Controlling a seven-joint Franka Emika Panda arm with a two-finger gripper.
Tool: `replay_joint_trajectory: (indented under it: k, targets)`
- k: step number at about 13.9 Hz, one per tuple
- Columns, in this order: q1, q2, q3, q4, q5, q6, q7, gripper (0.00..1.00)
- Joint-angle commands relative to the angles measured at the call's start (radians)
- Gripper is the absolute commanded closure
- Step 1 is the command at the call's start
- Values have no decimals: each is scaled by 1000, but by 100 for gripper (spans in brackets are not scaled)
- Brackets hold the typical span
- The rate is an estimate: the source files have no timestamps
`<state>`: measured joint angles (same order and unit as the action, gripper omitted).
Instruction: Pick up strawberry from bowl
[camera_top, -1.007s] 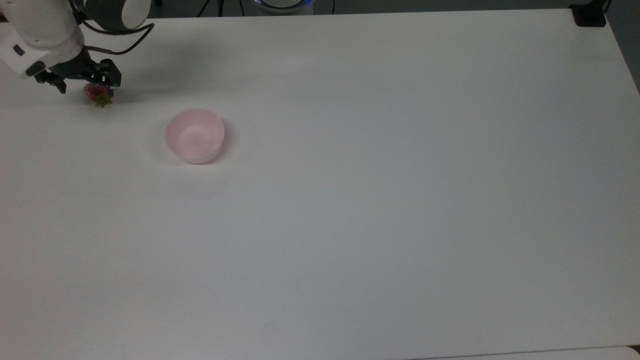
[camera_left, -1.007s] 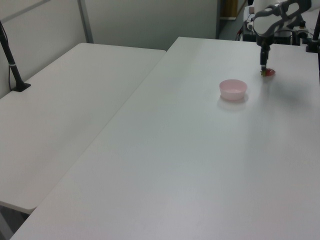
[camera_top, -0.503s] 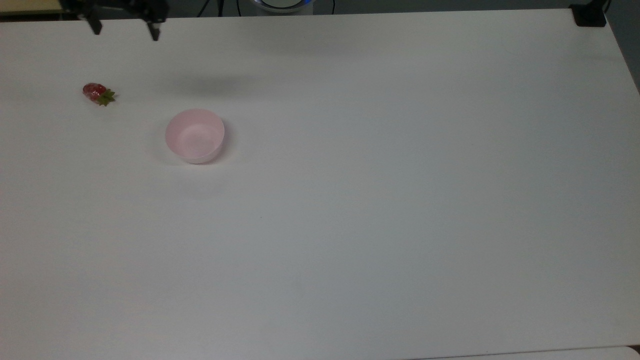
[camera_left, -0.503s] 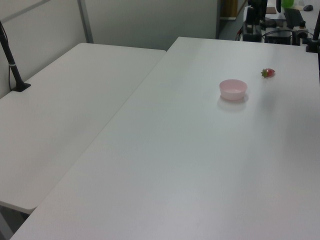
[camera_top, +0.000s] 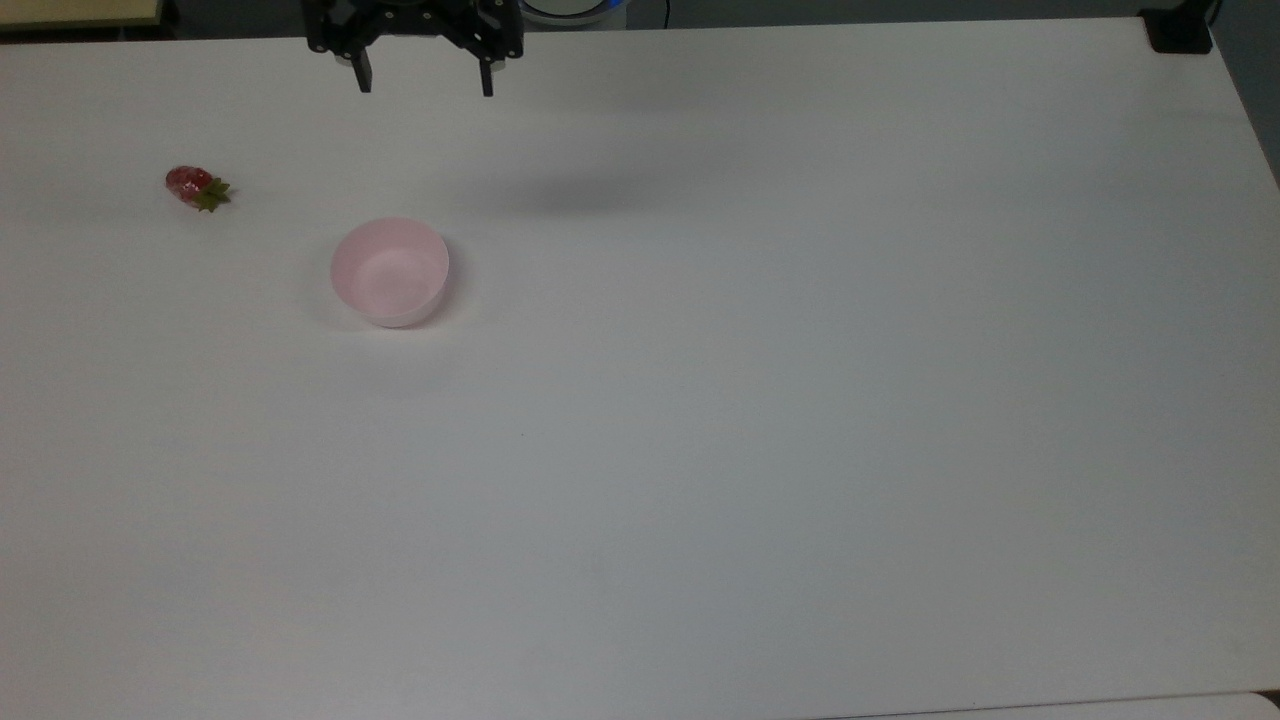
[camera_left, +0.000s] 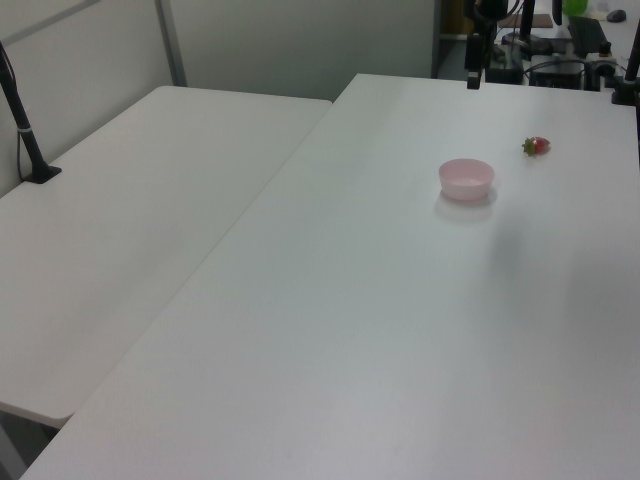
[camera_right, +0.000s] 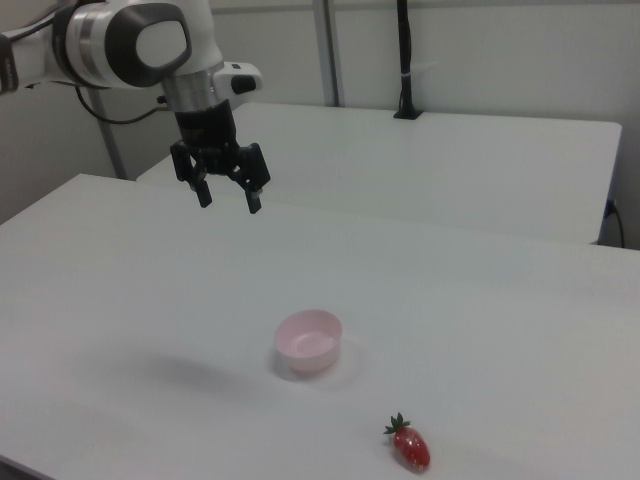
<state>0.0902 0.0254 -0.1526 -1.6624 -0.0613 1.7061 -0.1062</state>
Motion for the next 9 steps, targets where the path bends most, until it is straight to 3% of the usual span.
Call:
replay_joint_trajectory:
  k: [1, 9]
  targets:
    - [5, -10, 4, -3, -15, -20, 17, 0]
    - [2, -10, -4, -3, 1, -16, 20, 0]
